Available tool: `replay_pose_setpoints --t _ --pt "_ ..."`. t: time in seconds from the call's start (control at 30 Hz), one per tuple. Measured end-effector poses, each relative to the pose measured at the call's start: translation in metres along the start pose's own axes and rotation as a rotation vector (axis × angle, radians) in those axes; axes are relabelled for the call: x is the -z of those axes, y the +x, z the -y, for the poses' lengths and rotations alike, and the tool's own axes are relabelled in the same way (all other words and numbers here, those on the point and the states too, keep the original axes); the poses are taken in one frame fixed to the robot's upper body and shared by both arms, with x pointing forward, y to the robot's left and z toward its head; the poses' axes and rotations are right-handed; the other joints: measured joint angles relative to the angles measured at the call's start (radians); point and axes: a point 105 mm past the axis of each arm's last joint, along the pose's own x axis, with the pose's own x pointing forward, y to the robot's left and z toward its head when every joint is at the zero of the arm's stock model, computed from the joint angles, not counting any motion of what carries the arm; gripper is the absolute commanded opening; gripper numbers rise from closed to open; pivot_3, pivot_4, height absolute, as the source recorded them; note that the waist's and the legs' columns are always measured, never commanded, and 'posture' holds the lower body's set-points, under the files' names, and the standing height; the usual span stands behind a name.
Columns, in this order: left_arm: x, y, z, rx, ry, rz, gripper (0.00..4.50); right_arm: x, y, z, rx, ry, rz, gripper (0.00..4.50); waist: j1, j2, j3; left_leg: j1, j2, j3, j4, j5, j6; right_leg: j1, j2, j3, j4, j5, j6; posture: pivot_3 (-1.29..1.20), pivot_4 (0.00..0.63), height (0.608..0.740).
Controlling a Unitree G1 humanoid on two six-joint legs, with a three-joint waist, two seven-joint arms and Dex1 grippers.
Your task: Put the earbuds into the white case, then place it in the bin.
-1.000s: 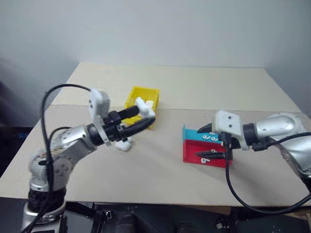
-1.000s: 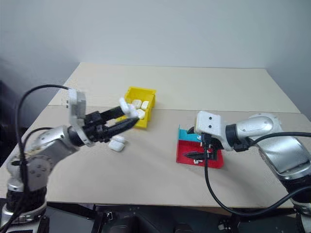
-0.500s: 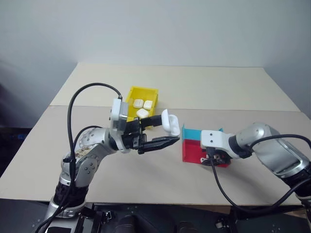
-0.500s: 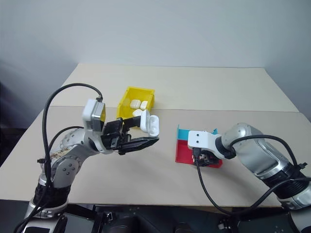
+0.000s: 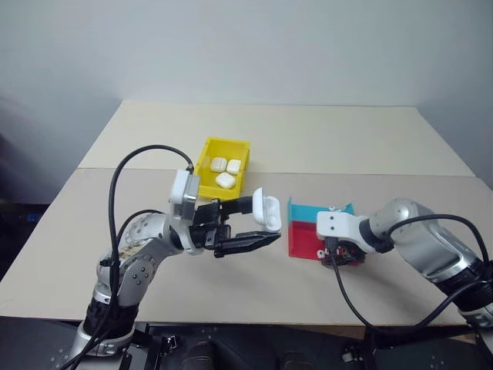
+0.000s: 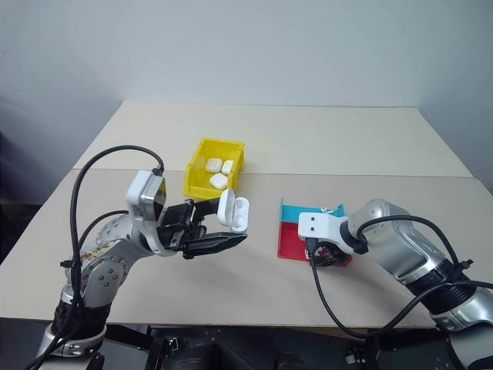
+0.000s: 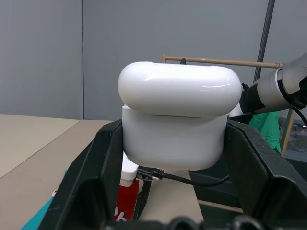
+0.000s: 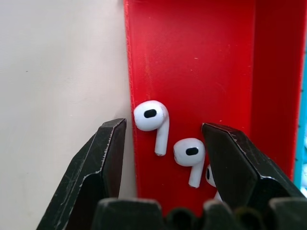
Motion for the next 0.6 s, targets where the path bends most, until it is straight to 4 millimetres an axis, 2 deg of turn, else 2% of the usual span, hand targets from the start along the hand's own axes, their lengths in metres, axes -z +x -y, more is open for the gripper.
replay_pose_setpoints --t 0.07,0.23,0.43,0.6 --pt "0.0 0.0 0.0 -0.002 0.0 0.0 2.81 0.0 0.001 -0.001 -0.008 -0.004 0.001 2.4 0.0 0.0 0.0 0.0 0.0 0.0 0.0 0.0 0.0 0.0 0.0 0.0 0.0 0.0 0.0 0.0 0.15 0.74" --pt "0.001 -0.001 0.0 -0.009 -0.004 -0.002 2.81 -0.002 0.001 -0.005 -0.026 -0.018 0.01 0.69 -0.001 0.0 0.0 0.0 0.0 0.0 0.001 0.0 0.0 0.001 0.0 -0.001 0.0 0.0 0.0 0.0 0.15 0.74" --pt "0.001 -0.001 0.0 -0.015 -0.002 -0.003 2.81 -0.002 0.002 -0.007 -0.022 -0.01 0.021 0.62 -0.001 0.0 0.0 0.0 0.0 -0.002 0.002 0.0 0.0 0.002 0.001 -0.002 0.0 0.0 0.0 0.0 0.15 0.74" --pt "0.0 -0.001 0.0 -0.015 0.003 -0.004 2.81 -0.009 -0.004 -0.021 -0.087 0.05 0.092 0.62 0.0 0.0 0.0 0.0 0.0 -0.002 0.002 0.0 0.0 0.002 0.0 -0.002 0.0 0.0 0.0 0.0 0.15 0.74"
